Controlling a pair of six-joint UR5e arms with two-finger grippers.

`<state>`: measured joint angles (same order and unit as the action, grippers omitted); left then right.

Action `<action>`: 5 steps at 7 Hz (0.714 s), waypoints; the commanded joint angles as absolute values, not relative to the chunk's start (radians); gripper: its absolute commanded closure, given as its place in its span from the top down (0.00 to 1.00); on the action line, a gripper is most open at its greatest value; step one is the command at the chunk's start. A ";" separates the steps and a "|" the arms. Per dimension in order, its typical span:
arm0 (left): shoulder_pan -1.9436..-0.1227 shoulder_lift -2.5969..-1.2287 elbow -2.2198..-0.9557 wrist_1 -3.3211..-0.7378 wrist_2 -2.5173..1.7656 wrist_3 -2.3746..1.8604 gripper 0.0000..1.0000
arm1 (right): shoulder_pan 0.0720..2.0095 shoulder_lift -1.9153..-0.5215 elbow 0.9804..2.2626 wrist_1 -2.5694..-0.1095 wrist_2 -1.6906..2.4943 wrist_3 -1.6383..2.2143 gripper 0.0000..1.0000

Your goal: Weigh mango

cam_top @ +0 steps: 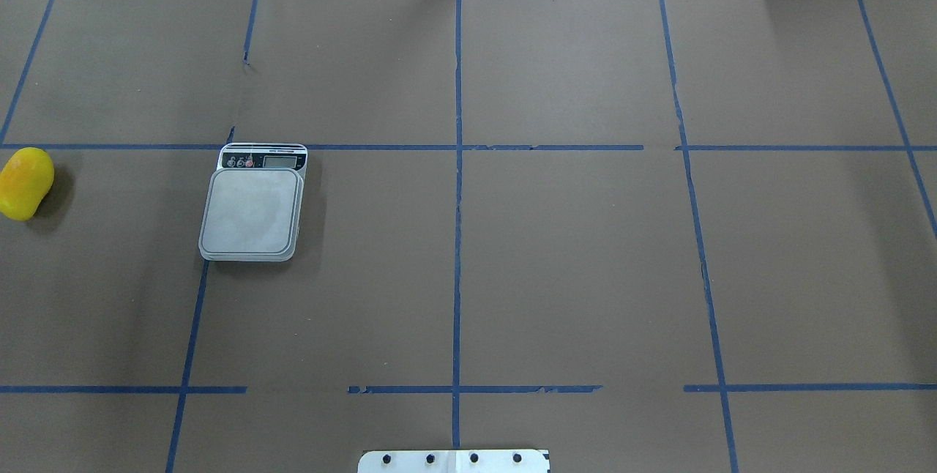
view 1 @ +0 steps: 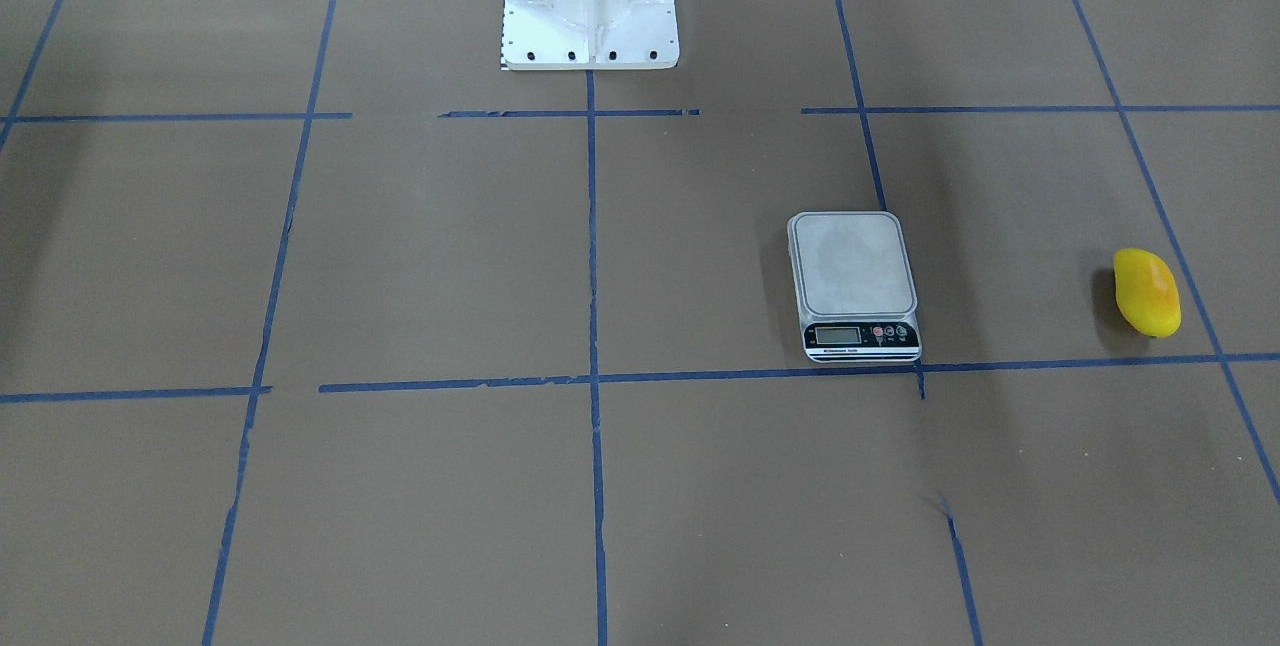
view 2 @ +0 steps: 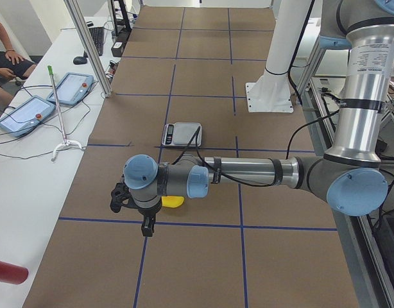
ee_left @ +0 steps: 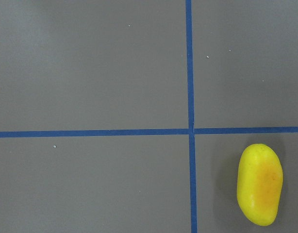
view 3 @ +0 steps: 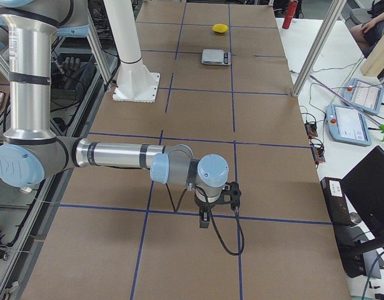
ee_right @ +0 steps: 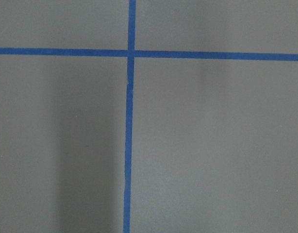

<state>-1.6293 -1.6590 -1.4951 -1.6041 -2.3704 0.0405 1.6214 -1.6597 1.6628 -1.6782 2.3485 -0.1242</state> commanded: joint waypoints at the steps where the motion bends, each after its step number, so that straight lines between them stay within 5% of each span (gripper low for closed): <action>1: -1.626 -1.658 -1.494 -1.603 -2.375 0.038 1.00 | 1.621 -1.660 1.663 -1.678 2.349 -0.124 1.00; 5: -1.626 -1.658 -1.496 -1.605 -2.373 0.038 1.00 | 1.621 -1.658 1.663 -1.678 2.349 -0.124 1.00</action>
<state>-1.6261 -1.6582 -1.4959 -1.6045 -2.3736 0.0382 1.6214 -1.6595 1.6628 -1.6782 2.3485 -0.1243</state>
